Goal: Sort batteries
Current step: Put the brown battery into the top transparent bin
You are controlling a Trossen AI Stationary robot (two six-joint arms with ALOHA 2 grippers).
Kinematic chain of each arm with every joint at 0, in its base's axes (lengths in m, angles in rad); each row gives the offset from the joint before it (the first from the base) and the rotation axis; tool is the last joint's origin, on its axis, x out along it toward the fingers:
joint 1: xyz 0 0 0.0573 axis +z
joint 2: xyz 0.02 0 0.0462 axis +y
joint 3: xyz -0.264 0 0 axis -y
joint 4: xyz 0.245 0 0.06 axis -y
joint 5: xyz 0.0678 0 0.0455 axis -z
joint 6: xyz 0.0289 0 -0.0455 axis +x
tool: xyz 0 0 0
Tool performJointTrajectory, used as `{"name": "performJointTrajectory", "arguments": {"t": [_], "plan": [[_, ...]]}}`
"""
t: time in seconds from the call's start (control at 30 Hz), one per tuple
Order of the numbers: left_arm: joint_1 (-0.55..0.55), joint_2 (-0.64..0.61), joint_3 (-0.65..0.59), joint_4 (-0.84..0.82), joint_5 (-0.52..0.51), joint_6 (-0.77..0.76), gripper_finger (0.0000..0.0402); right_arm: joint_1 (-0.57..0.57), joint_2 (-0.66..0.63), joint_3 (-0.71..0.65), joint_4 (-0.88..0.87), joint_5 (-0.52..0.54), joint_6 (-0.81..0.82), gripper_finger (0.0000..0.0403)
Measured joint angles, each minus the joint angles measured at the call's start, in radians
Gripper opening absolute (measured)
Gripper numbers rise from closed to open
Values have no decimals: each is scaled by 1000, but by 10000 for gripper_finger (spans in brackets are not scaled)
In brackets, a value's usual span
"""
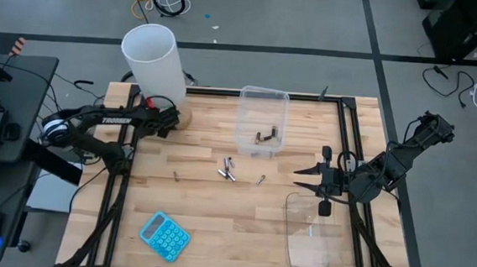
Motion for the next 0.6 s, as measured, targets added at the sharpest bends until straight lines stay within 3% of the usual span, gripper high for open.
{"name": "performJointTrajectory", "arguments": {"t": [0.27,0.4,0.6], "plan": [[4,5,0,1,9,0,0,0,0,0,0,0,-2,115],[4,5,0,2,60,0,0,0,0,0,-1,0,-3,115],[4,5,0,-1,44,28,0,0,0,0,-1,0,-3,115]]}}
